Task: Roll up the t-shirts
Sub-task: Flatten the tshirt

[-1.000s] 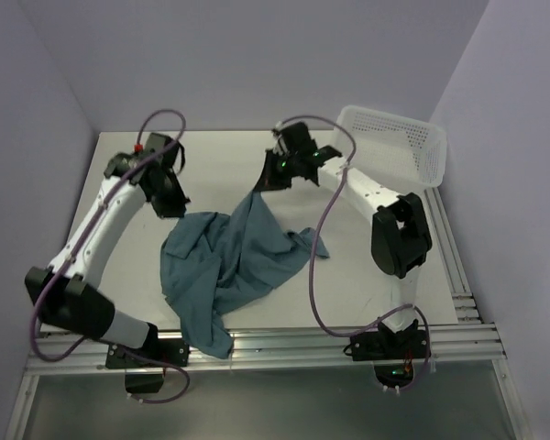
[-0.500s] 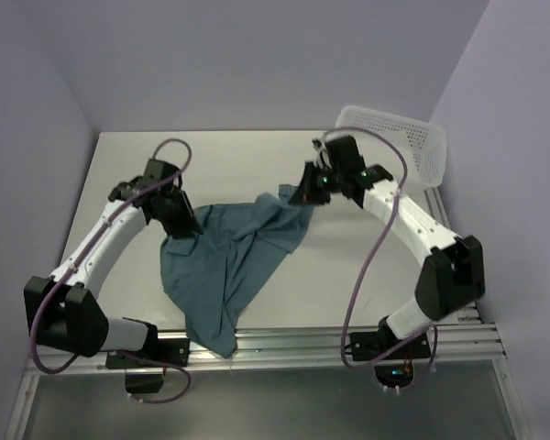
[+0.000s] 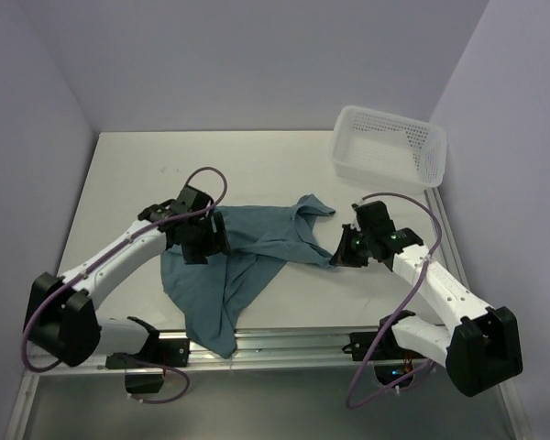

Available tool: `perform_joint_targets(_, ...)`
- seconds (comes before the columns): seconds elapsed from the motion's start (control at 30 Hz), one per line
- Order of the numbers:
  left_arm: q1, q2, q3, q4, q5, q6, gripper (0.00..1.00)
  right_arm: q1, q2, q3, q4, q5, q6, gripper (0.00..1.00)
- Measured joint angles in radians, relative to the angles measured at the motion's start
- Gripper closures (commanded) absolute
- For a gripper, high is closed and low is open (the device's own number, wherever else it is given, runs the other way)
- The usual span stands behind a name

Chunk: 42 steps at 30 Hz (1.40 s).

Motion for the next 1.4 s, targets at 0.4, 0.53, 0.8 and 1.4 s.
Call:
perform_joint_targets(0.4,0.077,0.312,0.080,0.084,-0.063,0.057,0.26,-0.002,0.048,-0.021,-0.003,0.043,0.035,1.00)
perform_joint_targets(0.53,0.078,0.328,0.086,0.082,-0.063,0.063,0.27,-0.002,0.053,-0.021,0.002,0.042,0.036,1.00)
perform_joint_targets(0.8,0.078,0.364,0.099,0.090,-0.056,0.082,0.65,-0.002,0.081,-0.021,0.018,0.039,0.040,1.00)
perform_joint_targets(1.4,0.076,0.307,0.096,0.012,-0.089,0.059,1.00,0.002,0.064,-0.060,0.068,-0.012,0.057,1.00)
